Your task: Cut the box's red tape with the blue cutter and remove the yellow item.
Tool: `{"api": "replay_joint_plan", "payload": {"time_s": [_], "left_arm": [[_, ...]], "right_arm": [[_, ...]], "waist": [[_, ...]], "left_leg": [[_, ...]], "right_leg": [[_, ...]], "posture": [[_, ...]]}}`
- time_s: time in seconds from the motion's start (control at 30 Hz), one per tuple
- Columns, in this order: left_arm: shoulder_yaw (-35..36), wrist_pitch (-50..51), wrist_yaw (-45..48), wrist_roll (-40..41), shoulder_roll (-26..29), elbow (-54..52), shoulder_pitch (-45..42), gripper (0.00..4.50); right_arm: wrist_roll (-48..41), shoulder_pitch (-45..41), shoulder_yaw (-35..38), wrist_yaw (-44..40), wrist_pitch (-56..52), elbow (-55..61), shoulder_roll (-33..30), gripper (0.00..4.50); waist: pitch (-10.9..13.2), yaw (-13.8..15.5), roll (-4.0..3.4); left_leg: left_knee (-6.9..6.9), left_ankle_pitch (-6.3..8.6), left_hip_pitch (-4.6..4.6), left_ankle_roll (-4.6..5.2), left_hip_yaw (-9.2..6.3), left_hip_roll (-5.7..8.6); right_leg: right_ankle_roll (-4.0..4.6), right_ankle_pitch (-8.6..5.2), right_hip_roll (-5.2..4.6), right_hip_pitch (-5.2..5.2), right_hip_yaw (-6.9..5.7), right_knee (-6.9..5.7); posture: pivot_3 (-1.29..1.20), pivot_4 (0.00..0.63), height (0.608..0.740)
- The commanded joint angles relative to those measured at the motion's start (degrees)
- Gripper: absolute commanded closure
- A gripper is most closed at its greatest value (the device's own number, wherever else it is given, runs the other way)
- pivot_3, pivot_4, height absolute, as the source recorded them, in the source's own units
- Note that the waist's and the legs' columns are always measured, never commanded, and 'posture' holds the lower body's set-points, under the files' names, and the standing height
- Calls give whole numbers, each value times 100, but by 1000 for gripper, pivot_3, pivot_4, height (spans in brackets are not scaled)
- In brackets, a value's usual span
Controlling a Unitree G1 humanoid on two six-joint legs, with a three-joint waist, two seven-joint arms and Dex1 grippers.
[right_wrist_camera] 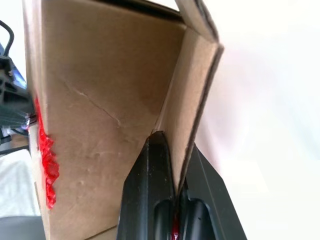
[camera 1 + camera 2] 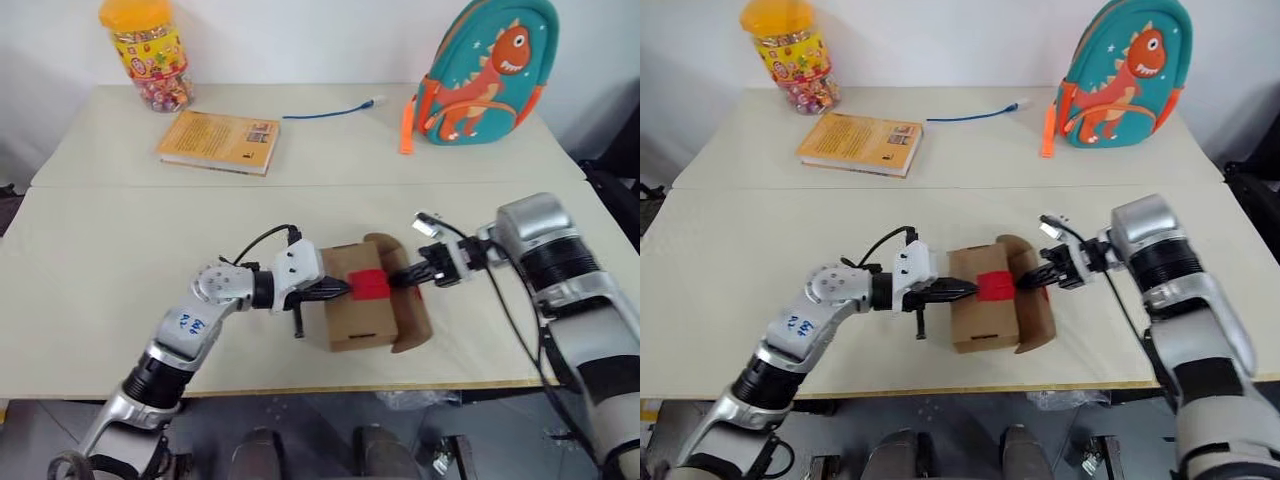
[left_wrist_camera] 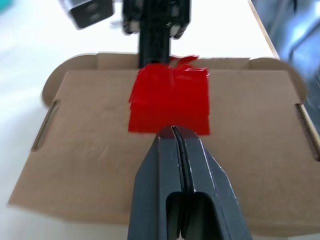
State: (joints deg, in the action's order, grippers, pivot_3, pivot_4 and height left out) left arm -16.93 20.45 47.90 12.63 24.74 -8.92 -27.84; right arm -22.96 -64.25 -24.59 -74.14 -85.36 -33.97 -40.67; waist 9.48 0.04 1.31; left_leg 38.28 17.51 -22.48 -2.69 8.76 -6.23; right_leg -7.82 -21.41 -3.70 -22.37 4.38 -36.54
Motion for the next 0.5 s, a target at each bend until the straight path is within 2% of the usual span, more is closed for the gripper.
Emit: {"api": "replay_joint_plan", "payload": {"time_s": [0.03,0.23,0.43,0.5], "left_arm": [[-308,-194,-380,-462,-336,649,169,4500],[-331,-600,-760,-609,-950,1034,77,4500],[-255,-566,-820,-667,-981,860,332,4500],[-213,-519,-820,-686,-957,773,406,4500]], "right_arm": [[-361,-508,-120,-122,-595,662,-610,4466],[-859,-1291,-1071,-299,-714,1082,-1267,4466],[-1455,-2229,-2074,-185,-714,1160,-1202,4466],[-1659,-2411,-2381,-135,-714,1203,-1211,4466]], "waist": [[4,15,-6],[11,-26,-15],[17,-42,-24],[21,-20,-19]], "left_leg": [[4,1,-14,1,6,2],[31,5,-46,8,4,-1],[37,15,-61,15,3,-2],[39,16,-94,14,7,-3]], "right_leg": [[-2,1,-5,-14,0,-1],[-15,8,-3,-39,-2,1],[-17,9,-5,-49,-2,2],[-17,9,-6,-96,-4,-11]], "posture": [[0,150,740],[0,150,740],[0,150,740],[0,150,740]]}}
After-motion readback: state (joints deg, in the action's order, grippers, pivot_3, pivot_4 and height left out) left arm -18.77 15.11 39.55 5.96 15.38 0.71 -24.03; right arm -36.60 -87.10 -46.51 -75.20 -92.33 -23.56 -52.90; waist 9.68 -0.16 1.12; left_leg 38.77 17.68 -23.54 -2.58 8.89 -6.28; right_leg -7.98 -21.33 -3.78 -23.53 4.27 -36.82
